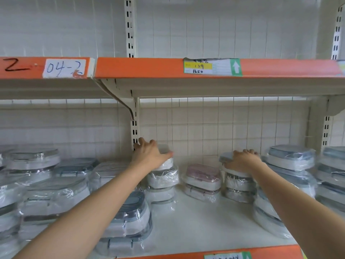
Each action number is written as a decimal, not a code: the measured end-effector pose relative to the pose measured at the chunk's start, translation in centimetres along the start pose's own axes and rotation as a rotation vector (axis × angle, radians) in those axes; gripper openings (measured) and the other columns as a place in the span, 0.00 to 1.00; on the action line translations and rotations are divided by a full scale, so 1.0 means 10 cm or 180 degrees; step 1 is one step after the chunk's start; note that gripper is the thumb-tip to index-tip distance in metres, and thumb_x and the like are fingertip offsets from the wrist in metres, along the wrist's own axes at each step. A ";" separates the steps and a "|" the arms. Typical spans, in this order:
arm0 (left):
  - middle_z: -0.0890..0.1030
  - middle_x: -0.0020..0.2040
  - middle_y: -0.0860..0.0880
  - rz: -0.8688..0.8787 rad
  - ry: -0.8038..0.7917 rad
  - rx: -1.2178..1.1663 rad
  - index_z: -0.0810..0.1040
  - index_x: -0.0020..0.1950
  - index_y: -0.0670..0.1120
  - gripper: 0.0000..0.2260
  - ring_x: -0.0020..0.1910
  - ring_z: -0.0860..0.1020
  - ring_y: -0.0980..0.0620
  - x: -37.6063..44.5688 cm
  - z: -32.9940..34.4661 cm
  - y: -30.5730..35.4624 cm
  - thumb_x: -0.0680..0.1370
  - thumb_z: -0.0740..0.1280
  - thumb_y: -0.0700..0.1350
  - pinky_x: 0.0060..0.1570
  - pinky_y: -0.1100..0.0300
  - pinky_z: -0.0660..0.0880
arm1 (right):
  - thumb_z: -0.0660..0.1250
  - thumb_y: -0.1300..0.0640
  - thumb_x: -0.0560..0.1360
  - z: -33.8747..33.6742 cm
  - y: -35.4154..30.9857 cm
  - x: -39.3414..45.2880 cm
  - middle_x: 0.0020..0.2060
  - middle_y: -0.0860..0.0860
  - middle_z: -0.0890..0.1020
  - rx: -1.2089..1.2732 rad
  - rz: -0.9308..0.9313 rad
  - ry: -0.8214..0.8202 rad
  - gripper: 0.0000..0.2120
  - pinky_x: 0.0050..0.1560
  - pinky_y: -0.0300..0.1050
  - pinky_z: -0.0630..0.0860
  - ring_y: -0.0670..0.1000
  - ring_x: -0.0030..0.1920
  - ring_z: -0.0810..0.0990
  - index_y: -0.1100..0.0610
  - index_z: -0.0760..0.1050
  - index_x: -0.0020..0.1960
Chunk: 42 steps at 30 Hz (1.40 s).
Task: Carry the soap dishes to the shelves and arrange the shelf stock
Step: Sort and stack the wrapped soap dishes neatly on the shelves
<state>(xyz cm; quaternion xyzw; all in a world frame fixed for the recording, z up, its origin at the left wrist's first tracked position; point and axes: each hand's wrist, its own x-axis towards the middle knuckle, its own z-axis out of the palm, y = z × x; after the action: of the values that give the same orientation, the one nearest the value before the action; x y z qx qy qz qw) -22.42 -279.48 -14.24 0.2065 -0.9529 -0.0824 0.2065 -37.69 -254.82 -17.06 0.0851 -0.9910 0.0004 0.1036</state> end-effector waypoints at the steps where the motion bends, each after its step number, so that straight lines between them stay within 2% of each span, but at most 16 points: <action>1: 0.60 0.71 0.38 0.0001 0.0002 0.0009 0.64 0.72 0.42 0.40 0.70 0.63 0.36 0.00 0.00 -0.01 0.72 0.59 0.72 0.62 0.47 0.70 | 0.56 0.33 0.74 0.00 -0.01 0.01 0.70 0.59 0.67 -0.0081 0.0034 0.0017 0.35 0.68 0.52 0.60 0.60 0.70 0.63 0.56 0.63 0.71; 4: 0.60 0.72 0.38 0.0027 0.0016 0.0219 0.64 0.73 0.42 0.43 0.71 0.60 0.37 -0.01 0.00 -0.01 0.71 0.55 0.74 0.64 0.46 0.68 | 0.59 0.33 0.72 -0.02 -0.03 0.00 0.69 0.59 0.68 -0.0075 0.0065 0.0069 0.35 0.67 0.52 0.59 0.60 0.69 0.64 0.55 0.63 0.70; 7: 0.65 0.68 0.39 0.0239 0.0325 0.0489 0.67 0.70 0.41 0.41 0.68 0.62 0.39 -0.07 0.02 0.02 0.72 0.55 0.73 0.63 0.49 0.67 | 0.58 0.30 0.72 -0.05 -0.05 -0.05 0.67 0.60 0.67 -0.0054 -0.0014 0.0341 0.38 0.66 0.53 0.60 0.60 0.68 0.64 0.56 0.62 0.70; 10: 0.69 0.64 0.42 0.0624 0.0747 0.0503 0.72 0.66 0.42 0.33 0.65 0.65 0.43 -0.14 0.04 0.08 0.75 0.59 0.67 0.63 0.52 0.67 | 0.57 0.29 0.72 -0.16 -0.08 -0.14 0.65 0.61 0.67 0.0080 -0.0134 0.0734 0.39 0.64 0.53 0.61 0.60 0.65 0.64 0.56 0.61 0.71; 13: 0.70 0.62 0.44 0.1138 0.0934 0.0086 0.74 0.64 0.43 0.22 0.63 0.65 0.46 -0.25 0.04 0.17 0.77 0.64 0.57 0.62 0.56 0.65 | 0.58 0.29 0.71 -0.32 -0.15 -0.31 0.64 0.60 0.68 0.0392 -0.0371 0.0868 0.38 0.63 0.53 0.63 0.60 0.65 0.65 0.54 0.62 0.70; 15: 0.71 0.61 0.46 0.1510 0.0843 -0.0333 0.74 0.63 0.43 0.18 0.63 0.65 0.49 -0.37 0.07 0.22 0.77 0.65 0.51 0.61 0.60 0.64 | 0.62 0.31 0.70 -0.36 -0.18 -0.52 0.65 0.59 0.68 0.0646 -0.0691 0.0614 0.37 0.63 0.53 0.64 0.60 0.65 0.64 0.52 0.62 0.72; 18: 0.72 0.60 0.48 0.1892 0.0576 -0.0636 0.74 0.63 0.43 0.16 0.62 0.68 0.51 -0.59 0.13 0.24 0.77 0.66 0.48 0.58 0.63 0.63 | 0.66 0.33 0.69 -0.27 -0.16 -0.88 0.64 0.55 0.69 0.0761 -0.1259 -0.0090 0.38 0.64 0.52 0.66 0.56 0.64 0.66 0.50 0.63 0.72; 21: 0.73 0.61 0.49 0.1979 0.0127 -0.0560 0.72 0.66 0.43 0.20 0.61 0.70 0.51 -0.79 0.25 0.22 0.77 0.67 0.49 0.56 0.65 0.63 | 0.71 0.35 0.66 -0.03 -0.18 -1.16 0.65 0.51 0.71 0.0921 -0.1481 -0.0519 0.41 0.64 0.47 0.68 0.52 0.63 0.70 0.52 0.62 0.72; 25: 0.70 0.66 0.47 0.1837 -0.0660 -0.0176 0.67 0.70 0.43 0.28 0.64 0.69 0.50 -0.96 0.40 0.23 0.76 0.68 0.56 0.58 0.60 0.65 | 0.74 0.41 0.68 0.18 -0.24 -1.34 0.67 0.51 0.71 0.1025 -0.1549 -0.0805 0.41 0.64 0.41 0.67 0.51 0.64 0.71 0.56 0.61 0.73; 28: 0.69 0.66 0.46 0.1826 -0.1155 0.0038 0.67 0.69 0.41 0.34 0.64 0.68 0.49 -0.97 0.50 0.25 0.73 0.68 0.63 0.60 0.59 0.66 | 0.72 0.45 0.71 0.13 -0.18 -1.36 0.69 0.51 0.70 0.0905 -0.1549 -0.0876 0.36 0.67 0.43 0.65 0.51 0.66 0.70 0.56 0.63 0.73; 31: 0.67 0.69 0.45 0.1919 -0.1481 0.0082 0.62 0.73 0.41 0.39 0.68 0.66 0.48 -0.98 0.63 0.32 0.72 0.68 0.64 0.65 0.57 0.65 | 0.68 0.45 0.75 0.01 -0.09 -1.34 0.71 0.51 0.68 0.0765 -0.1471 -0.0797 0.32 0.69 0.43 0.62 0.51 0.69 0.67 0.56 0.63 0.73; 35: 0.61 0.76 0.45 0.2121 -0.1525 -0.0154 0.56 0.77 0.43 0.40 0.74 0.61 0.48 -1.00 0.75 0.44 0.74 0.69 0.60 0.69 0.58 0.60 | 0.63 0.46 0.78 -0.03 -0.07 -1.20 0.70 0.52 0.70 0.0436 -0.1320 -0.0538 0.28 0.66 0.44 0.65 0.53 0.68 0.69 0.58 0.64 0.72; 37: 0.61 0.76 0.45 0.2162 -0.1480 -0.0065 0.55 0.78 0.44 0.41 0.74 0.60 0.48 -0.98 0.77 0.46 0.73 0.68 0.62 0.70 0.57 0.60 | 0.63 0.48 0.78 -0.03 -0.08 -1.07 0.68 0.55 0.71 0.0376 -0.1178 -0.0394 0.25 0.63 0.45 0.67 0.55 0.66 0.70 0.59 0.65 0.71; 42: 0.66 0.69 0.45 0.1921 -0.1266 0.0635 0.67 0.71 0.40 0.40 0.68 0.65 0.47 -0.87 0.68 0.33 0.70 0.67 0.67 0.65 0.53 0.67 | 0.57 0.57 0.80 -0.10 -0.15 -0.75 0.63 0.60 0.74 0.0333 -0.0627 -0.0126 0.18 0.57 0.46 0.71 0.58 0.61 0.73 0.66 0.69 0.65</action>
<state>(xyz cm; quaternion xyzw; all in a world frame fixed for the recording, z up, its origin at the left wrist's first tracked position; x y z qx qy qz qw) -19.30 -272.26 -22.71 -0.0846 -0.9957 0.0369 0.0112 -29.99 -255.00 -17.63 0.1874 -0.9783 0.0402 0.0790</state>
